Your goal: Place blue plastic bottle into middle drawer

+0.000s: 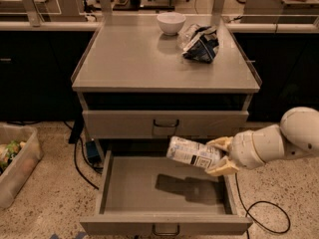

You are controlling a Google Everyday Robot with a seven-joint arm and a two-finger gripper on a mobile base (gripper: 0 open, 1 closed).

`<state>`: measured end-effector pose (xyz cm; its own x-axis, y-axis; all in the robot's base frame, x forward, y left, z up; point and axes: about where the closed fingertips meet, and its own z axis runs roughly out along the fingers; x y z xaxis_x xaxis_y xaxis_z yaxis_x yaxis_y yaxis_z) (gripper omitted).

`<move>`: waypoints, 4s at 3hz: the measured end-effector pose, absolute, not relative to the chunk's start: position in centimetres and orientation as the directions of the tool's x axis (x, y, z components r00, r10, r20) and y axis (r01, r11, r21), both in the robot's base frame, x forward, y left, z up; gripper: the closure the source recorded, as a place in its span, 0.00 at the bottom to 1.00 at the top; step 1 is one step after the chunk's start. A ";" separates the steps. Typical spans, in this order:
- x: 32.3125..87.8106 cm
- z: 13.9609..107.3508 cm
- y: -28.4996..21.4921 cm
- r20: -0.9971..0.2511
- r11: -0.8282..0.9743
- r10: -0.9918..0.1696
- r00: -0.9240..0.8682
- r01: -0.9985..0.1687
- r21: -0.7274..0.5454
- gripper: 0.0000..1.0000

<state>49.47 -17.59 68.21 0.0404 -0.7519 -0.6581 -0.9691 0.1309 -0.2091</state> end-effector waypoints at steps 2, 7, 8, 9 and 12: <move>49.2 66.7 -16.9 -0.669 0.122 -0.742 0.031 -0.976 -0.181 1.00; 51.8 58.9 -9.1 -0.576 0.022 -0.813 0.092 -0.982 -0.188 1.00; 52.8 58.0 -9.3 -0.573 0.100 -0.818 0.038 -0.973 -0.208 1.00; 52.8 57.4 -9.3 -0.574 0.103 -0.818 0.033 -0.974 -0.202 1.00; 52.9 46.3 -10.0 -0.431 0.171 -0.900 -0.068 -0.964 -0.206 1.00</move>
Offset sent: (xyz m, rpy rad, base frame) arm -0.0036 0.0040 -0.0159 0.0265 0.0339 0.0091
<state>52.86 -10.03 46.27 -0.0678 -0.8997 -0.4313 -0.9636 0.1712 -0.2055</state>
